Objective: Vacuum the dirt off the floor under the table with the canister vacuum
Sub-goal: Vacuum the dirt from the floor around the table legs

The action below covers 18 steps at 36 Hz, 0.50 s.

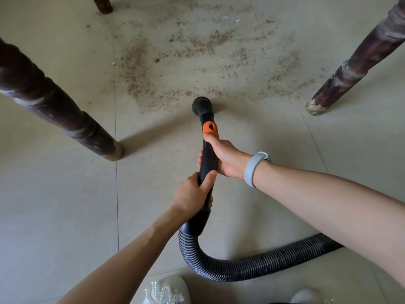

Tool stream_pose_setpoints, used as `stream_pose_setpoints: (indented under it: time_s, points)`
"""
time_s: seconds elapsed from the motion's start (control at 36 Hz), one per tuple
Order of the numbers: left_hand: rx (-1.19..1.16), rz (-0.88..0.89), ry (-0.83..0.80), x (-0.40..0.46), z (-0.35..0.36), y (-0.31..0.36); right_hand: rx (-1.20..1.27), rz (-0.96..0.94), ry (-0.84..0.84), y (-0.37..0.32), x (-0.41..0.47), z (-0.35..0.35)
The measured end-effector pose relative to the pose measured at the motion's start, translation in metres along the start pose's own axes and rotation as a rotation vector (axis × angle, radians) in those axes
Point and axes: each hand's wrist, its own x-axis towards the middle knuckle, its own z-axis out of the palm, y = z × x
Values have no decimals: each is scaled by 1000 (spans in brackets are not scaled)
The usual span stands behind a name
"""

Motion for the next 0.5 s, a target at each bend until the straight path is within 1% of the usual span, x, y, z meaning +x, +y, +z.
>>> stream_pose_setpoints:
  time_s: [0.19,0.33,0.5]
  points:
    - [72,6,-40,1,4,9,45,-13,20,0,-4,-11]
    - [59,-7,-60,7,-1,11,50,-17,37,-5,1,-5]
    - [24,-30,-34,-3,-4,1,33,17,-23,4,0,3]
